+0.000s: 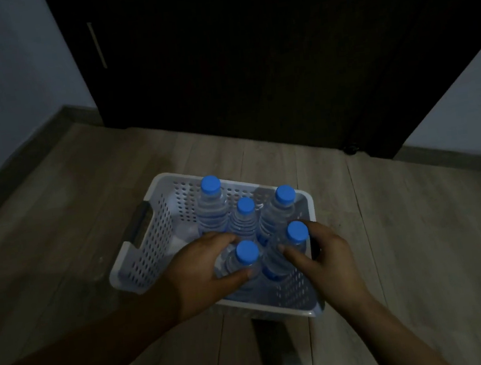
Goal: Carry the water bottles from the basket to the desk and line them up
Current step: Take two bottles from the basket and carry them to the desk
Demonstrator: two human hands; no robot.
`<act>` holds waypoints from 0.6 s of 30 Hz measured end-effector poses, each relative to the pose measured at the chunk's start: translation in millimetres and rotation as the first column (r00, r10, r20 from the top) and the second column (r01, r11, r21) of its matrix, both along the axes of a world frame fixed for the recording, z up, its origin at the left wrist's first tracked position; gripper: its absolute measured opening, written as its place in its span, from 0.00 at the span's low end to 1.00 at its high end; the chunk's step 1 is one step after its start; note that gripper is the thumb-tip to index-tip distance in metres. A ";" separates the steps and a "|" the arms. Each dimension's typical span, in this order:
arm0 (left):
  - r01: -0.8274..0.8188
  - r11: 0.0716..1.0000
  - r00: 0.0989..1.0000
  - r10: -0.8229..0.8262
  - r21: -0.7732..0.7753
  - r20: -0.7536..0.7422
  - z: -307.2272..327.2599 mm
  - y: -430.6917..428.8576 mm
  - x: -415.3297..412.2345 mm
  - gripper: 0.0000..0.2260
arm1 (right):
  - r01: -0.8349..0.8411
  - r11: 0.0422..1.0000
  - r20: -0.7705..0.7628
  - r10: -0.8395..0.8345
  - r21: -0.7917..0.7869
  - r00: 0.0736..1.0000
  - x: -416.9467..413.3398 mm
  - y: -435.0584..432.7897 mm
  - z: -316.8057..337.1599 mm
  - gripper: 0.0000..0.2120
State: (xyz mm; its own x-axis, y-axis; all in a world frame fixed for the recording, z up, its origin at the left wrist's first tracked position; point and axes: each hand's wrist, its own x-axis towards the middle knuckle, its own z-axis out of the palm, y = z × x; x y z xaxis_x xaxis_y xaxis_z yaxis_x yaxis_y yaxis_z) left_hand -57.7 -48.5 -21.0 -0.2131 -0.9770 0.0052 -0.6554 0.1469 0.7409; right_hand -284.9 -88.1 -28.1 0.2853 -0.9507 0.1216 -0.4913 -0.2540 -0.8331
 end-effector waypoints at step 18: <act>-0.034 0.999 0.902 0.049 0.043 -0.429 0.0 2.4 -16.4 0.12 | 0.156 0.987 0.307 -0.134 -0.047 0.942 11.5 11.2 0.1 0.14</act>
